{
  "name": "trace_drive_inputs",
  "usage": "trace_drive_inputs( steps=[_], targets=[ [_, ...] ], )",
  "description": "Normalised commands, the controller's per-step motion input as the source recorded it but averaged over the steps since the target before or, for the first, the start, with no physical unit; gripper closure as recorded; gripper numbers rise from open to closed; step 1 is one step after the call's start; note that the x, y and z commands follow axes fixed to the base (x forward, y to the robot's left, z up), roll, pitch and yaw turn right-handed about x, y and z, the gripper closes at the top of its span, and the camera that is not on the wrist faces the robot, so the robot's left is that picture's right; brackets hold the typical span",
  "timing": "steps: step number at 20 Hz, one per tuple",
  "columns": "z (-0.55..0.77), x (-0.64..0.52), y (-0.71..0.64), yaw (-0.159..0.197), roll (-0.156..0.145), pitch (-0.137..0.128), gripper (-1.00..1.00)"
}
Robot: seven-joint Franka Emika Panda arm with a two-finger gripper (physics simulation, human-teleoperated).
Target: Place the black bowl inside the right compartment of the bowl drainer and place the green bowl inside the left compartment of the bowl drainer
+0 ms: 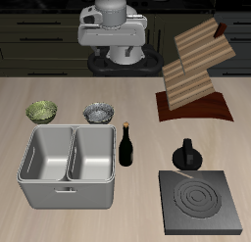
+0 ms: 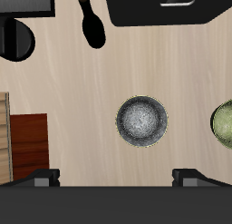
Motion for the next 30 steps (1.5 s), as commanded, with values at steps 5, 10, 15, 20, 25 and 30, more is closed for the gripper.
trace_drive_inputs(
  steps=[5,10,15,20,25,30],
  targets=[
    [-0.2,0.1,-0.01,0.003,-0.014,0.021,-1.0],
    [-0.39,0.11,0.04,0.012,0.0,0.01,-1.0],
    [-0.28,0.09,0.06,-0.004,0.007,0.006,-1.0],
    [-0.41,0.08,0.06,-0.036,0.006,0.013,-1.0],
    [-0.31,0.05,0.04,0.011,-0.007,-0.007,-1.0],
    [-0.29,0.08,-0.02,-0.015,-0.013,0.018,-1.0]
  ],
)
